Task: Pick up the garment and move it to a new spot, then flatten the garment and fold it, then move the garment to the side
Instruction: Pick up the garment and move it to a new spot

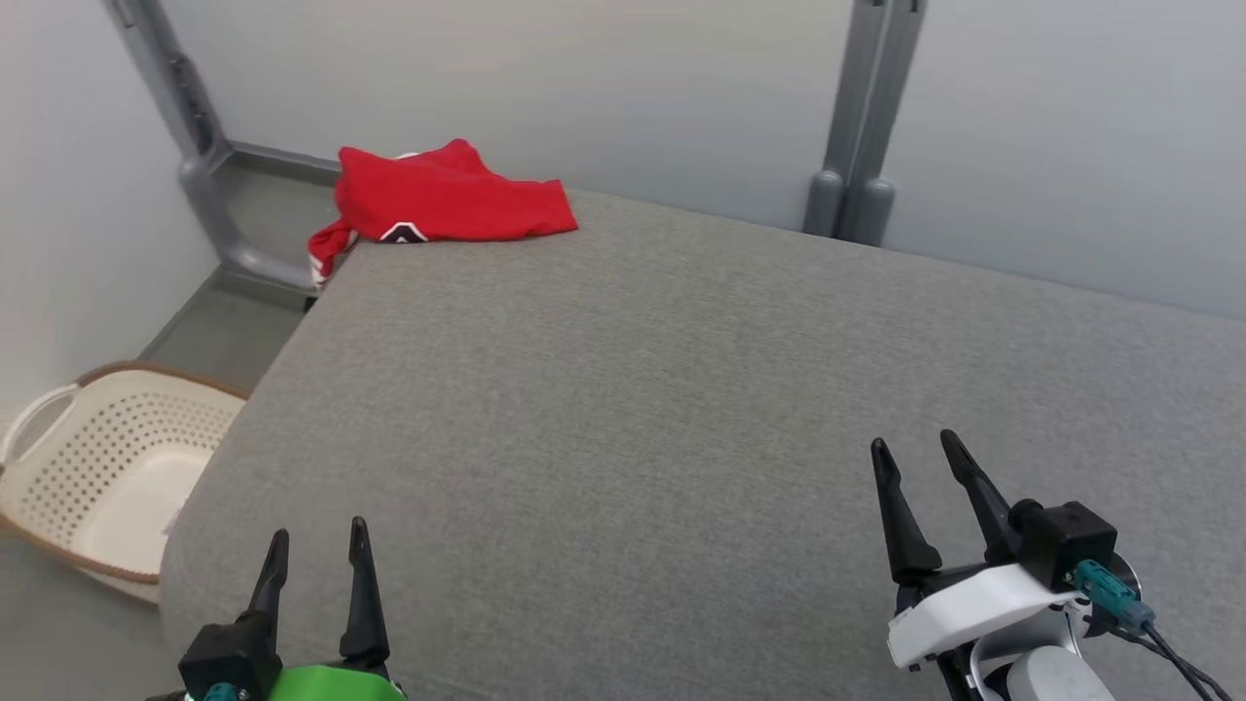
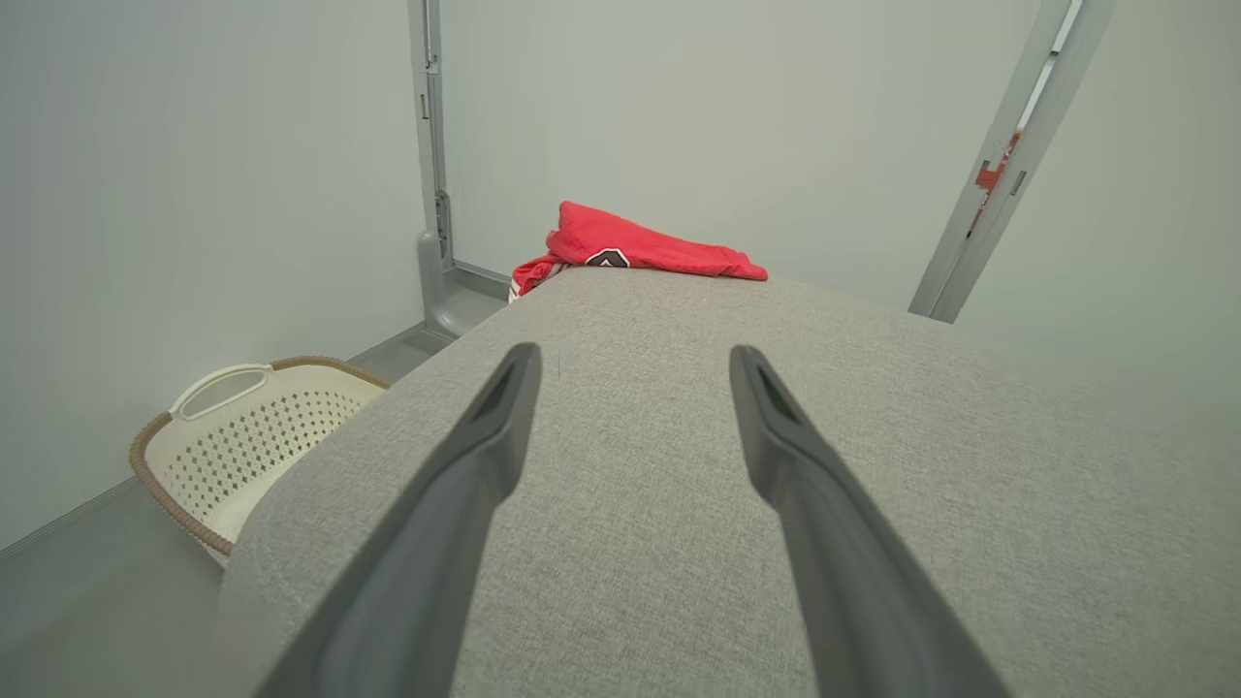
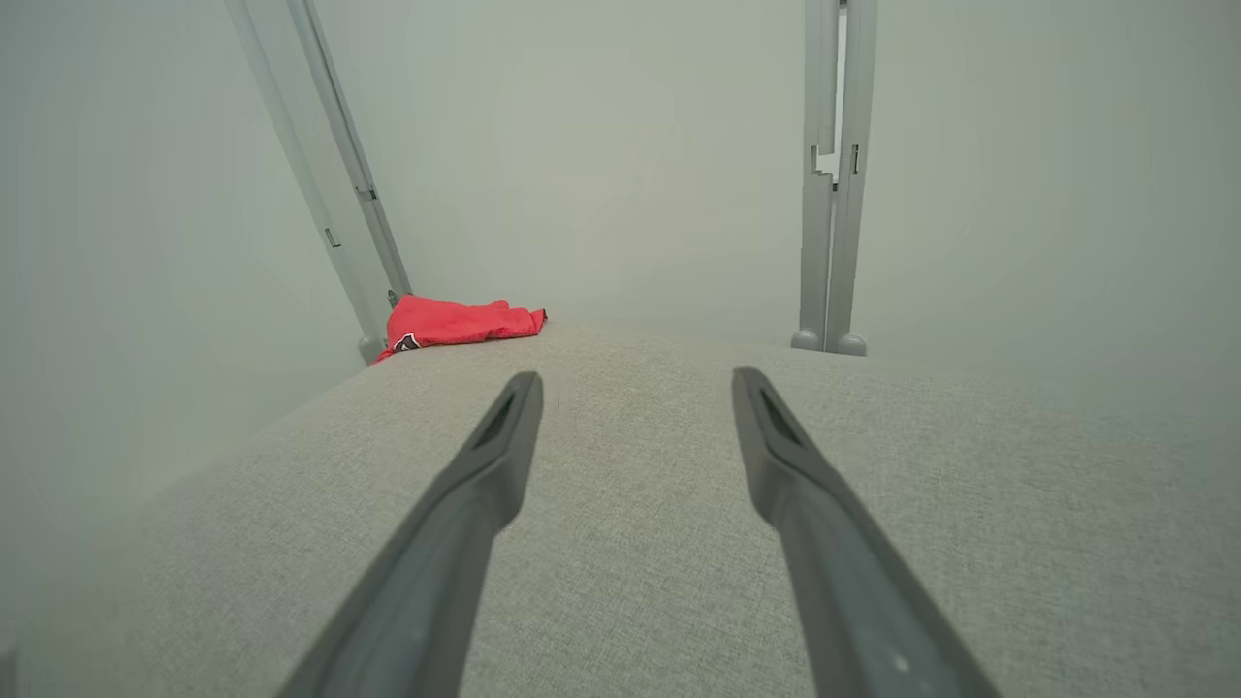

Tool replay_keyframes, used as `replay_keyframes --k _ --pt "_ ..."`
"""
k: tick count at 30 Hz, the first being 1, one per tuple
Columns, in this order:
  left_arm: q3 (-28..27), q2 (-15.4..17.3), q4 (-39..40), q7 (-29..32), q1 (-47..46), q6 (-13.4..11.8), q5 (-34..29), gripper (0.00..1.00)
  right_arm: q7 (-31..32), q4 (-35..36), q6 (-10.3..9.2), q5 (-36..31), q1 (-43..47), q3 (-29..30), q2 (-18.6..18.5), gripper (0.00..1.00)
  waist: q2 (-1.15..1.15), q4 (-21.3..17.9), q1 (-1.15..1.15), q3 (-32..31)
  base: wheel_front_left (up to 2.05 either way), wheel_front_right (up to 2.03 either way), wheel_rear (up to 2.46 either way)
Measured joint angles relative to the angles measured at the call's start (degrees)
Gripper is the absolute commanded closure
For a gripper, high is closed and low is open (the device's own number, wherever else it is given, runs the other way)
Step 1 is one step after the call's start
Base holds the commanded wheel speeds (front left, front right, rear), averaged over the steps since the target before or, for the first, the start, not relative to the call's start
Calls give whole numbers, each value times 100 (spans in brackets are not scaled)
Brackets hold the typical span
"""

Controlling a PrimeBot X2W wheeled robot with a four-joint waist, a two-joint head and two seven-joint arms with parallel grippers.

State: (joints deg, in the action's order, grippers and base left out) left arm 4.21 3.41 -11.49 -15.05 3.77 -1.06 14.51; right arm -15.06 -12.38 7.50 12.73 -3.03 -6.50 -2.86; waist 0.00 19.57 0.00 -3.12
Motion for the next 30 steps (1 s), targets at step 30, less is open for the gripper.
replay_keyframes --k 30 --pt "-171 -1 57 1 -133 53 18 0 0 131 0 -270 -356 -52 10 0 0 998 0 427 0 0 0"
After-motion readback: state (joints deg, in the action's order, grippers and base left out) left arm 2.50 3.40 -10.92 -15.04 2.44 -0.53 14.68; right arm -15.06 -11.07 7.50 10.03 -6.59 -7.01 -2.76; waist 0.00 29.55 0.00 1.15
